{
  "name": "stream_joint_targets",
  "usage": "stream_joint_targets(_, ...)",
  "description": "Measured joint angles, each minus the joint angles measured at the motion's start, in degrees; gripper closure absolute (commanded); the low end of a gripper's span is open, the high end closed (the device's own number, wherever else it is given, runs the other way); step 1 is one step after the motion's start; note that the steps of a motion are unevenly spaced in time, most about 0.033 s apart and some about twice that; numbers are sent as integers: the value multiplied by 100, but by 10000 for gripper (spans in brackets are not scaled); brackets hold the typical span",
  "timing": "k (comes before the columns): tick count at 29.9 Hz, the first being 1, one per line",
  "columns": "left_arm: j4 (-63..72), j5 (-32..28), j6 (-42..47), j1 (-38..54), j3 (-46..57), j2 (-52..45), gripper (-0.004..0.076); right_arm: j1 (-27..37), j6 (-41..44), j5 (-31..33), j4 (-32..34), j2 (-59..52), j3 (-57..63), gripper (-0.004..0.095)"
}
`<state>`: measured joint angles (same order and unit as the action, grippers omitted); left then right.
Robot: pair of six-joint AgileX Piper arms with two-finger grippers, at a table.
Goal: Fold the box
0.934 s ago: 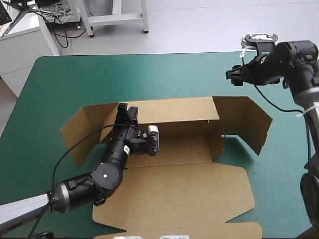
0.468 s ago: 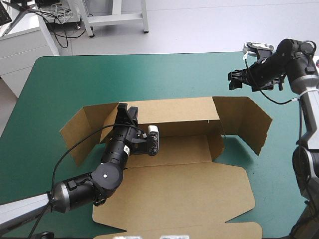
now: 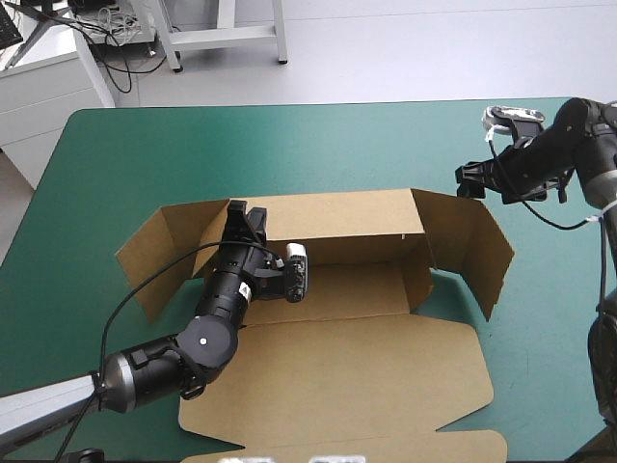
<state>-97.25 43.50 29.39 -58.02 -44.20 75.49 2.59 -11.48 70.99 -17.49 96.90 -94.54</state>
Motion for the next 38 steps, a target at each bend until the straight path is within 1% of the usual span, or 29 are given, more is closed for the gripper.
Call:
stream_joint_targets(5,0,-6,0,0,0,0,734,96,-230,0,-168,-321,535,194)
stream_joint_targets(9,0,-6,0,0,0,0,734,96,-370,-16,-434,-505,866,194)
stream_joint_targets(14,0,0,0,0,0,0,734,96,-530,-183,-654,-838,1382,194)
stream_joint_targets(17,0,5,0,0,0,0,734,96,-661,-404,-722,-1088,1844,194)
stream_joint_targets(22,0,5,0,0,0,0,734,96,-963,-971,-1059,-1522,2601,194)
stream_joint_targets(25,0,9,0,0,0,0,734,96,-1355,-1149,-1332,-1789,2994,194)
stream_joint_targets(30,0,16,0,0,0,0,734,96,-2185,-1160,-1789,-2055,3418,194)
stream_joint_targets(35,0,16,4,0,0,0,734,96,-2680,-1063,-1898,-2116,3586,194)
stream_joint_targets(38,0,16,-15,0,0,0,734,96,-2937,-900,-1942,-2117,3592,194)
